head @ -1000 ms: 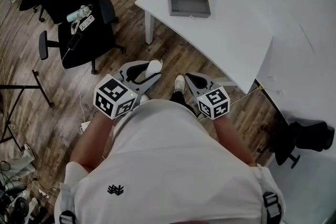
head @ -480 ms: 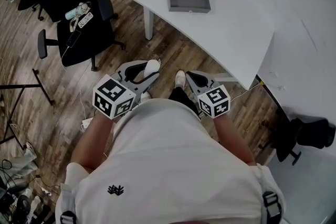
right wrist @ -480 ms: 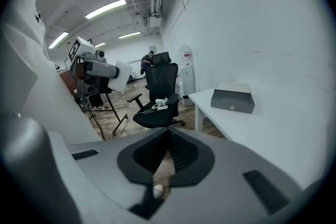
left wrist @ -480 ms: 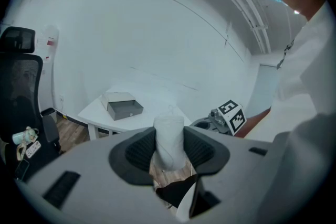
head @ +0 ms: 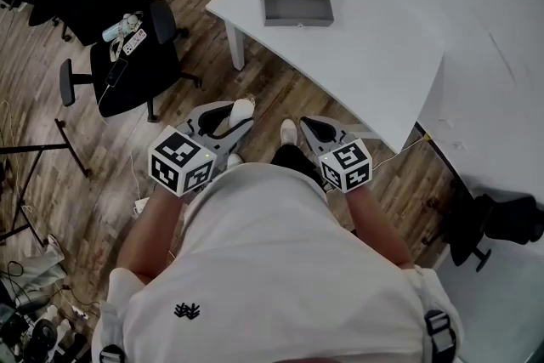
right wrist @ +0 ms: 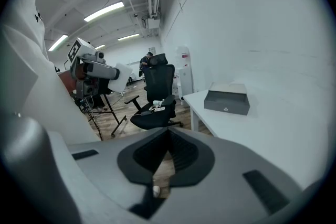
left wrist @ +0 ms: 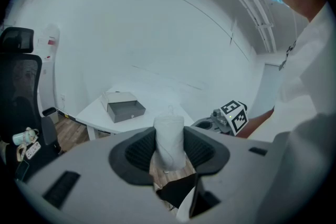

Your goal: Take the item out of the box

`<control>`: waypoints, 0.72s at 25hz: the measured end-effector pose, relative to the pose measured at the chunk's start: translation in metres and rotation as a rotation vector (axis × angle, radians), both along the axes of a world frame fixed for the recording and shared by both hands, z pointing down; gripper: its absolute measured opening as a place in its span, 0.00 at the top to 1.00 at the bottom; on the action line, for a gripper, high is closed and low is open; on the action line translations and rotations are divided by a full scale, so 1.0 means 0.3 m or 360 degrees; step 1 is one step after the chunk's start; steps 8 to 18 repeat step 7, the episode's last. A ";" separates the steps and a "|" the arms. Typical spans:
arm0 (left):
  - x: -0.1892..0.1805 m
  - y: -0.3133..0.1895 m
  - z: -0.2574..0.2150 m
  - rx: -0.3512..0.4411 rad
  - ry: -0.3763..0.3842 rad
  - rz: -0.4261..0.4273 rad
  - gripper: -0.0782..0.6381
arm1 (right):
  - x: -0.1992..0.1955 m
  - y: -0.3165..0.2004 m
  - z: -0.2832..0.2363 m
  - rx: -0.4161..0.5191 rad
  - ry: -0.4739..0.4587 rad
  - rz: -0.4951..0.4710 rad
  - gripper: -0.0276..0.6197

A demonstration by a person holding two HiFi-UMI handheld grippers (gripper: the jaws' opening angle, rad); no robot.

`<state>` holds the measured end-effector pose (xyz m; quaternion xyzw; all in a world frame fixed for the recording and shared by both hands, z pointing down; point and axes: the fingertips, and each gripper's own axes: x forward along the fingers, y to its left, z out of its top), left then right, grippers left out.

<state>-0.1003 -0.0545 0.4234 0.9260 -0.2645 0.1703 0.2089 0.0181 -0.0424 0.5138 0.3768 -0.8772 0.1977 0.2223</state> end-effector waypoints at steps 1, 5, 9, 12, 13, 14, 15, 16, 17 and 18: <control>0.014 -0.016 0.000 -0.0002 -0.0002 -0.0006 0.66 | 0.015 -0.015 0.000 0.0000 -0.0004 0.0001 0.95; 0.066 -0.079 0.011 -0.0027 -0.0006 -0.0047 0.66 | 0.073 -0.064 0.004 -0.0016 -0.0008 -0.0015 0.95; 0.095 -0.114 0.020 -0.0043 -0.0006 -0.0070 0.66 | 0.106 -0.089 0.005 -0.0025 -0.0004 -0.0028 0.95; 0.095 -0.114 0.020 -0.0043 -0.0006 -0.0070 0.66 | 0.106 -0.089 0.005 -0.0025 -0.0004 -0.0028 0.95; 0.095 -0.114 0.020 -0.0043 -0.0006 -0.0070 0.66 | 0.106 -0.089 0.005 -0.0025 -0.0004 -0.0028 0.95; 0.095 -0.114 0.020 -0.0043 -0.0006 -0.0070 0.66 | 0.106 -0.089 0.005 -0.0025 -0.0004 -0.0028 0.95; 0.095 -0.114 0.020 -0.0043 -0.0006 -0.0070 0.66 | 0.106 -0.089 0.005 -0.0025 -0.0004 -0.0028 0.95; 0.095 -0.114 0.020 -0.0043 -0.0006 -0.0070 0.66 | 0.106 -0.089 0.005 -0.0025 -0.0004 -0.0028 0.95; 0.095 -0.114 0.020 -0.0043 -0.0006 -0.0070 0.66 | 0.106 -0.089 0.005 -0.0025 -0.0004 -0.0028 0.95; 0.095 -0.114 0.020 -0.0043 -0.0006 -0.0070 0.66 | 0.106 -0.089 0.005 -0.0025 -0.0004 -0.0028 0.95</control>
